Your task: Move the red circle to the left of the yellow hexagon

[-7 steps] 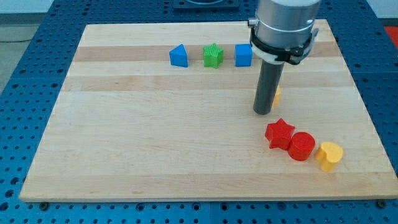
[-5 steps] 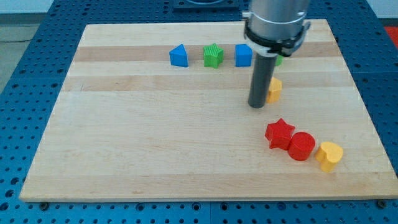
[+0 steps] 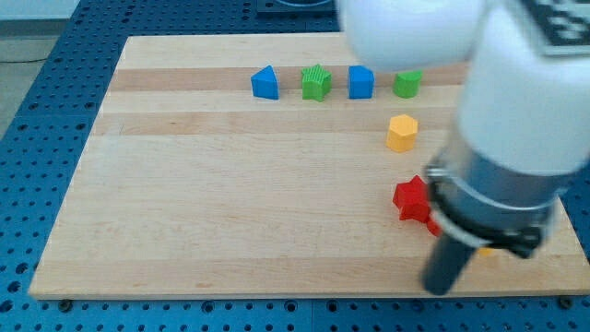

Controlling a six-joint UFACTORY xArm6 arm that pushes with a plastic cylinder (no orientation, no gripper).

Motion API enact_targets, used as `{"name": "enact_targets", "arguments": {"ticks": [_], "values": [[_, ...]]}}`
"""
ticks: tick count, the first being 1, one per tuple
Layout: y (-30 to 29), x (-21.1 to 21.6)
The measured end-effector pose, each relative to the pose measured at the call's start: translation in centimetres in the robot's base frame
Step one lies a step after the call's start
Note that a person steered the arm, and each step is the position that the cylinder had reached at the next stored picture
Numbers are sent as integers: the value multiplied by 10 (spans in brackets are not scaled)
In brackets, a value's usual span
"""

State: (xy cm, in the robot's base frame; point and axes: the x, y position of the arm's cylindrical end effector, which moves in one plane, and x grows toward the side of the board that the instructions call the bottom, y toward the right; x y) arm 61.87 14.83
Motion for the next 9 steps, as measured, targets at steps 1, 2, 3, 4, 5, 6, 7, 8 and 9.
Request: {"name": "enact_targets", "arguments": {"ticks": [1,2,3,4,5,6,7,8,9], "values": [[57,-5],[86,-18],[70,-39],[46,-53],[25,-61],[17,-65],[8,-78],[-4,-94],[-4,-110]]}}
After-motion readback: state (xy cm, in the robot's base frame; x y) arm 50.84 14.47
